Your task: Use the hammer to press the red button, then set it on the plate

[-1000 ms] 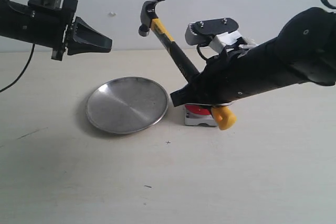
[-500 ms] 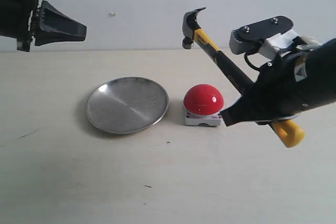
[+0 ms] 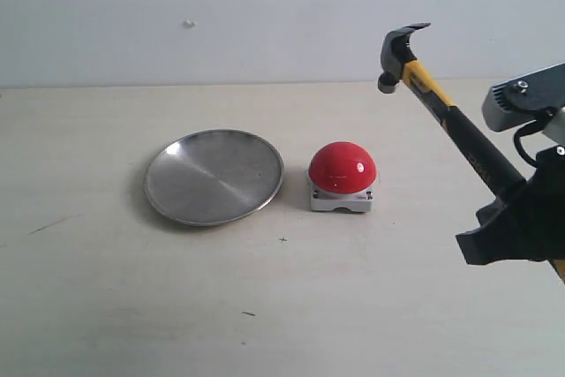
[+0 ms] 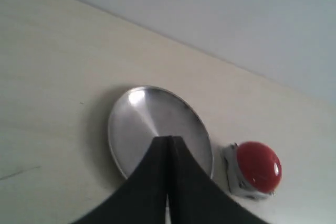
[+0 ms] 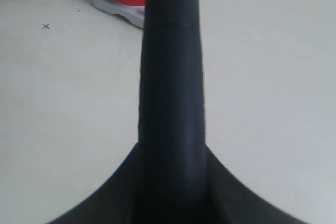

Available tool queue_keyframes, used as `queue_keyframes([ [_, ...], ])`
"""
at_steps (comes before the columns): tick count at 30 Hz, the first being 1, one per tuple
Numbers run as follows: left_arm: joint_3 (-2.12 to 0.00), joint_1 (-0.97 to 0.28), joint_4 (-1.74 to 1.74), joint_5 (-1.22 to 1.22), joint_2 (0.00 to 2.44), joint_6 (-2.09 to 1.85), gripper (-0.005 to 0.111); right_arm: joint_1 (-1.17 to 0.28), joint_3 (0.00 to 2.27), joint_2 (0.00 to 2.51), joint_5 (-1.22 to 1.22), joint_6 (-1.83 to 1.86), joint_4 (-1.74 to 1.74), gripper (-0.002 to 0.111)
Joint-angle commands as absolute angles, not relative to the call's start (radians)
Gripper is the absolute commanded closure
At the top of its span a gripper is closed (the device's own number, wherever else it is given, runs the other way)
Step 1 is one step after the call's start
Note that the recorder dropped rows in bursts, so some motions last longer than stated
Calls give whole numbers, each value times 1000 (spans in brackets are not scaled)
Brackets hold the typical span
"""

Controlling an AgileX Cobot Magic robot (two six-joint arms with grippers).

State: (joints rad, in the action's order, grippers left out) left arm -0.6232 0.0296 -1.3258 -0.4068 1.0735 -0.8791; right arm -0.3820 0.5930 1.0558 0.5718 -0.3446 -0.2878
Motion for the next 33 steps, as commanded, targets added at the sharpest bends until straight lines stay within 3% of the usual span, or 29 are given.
queue_keyframes([
  [1, -435, 32, -1418, -198, 802, -882, 107, -381, 565, 989, 498, -439, -348, 108],
  [9, -176, 32, -1426, 21, 382, -882, 107, -381, 472, 989, 343, -501, -314, 108],
  [14, -63, 32, -1429, 39, 216, -882, 107, -381, 468, 989, 377, -499, -314, 108],
  [25, 0, 32, -1421, 11, 165, -915, 107, -381, 599, 993, 683, -395, -298, 108],
  [33, 0, 32, -1421, 0, 165, -917, 107, -381, 698, 1105, 692, -216, -83, 108],
])
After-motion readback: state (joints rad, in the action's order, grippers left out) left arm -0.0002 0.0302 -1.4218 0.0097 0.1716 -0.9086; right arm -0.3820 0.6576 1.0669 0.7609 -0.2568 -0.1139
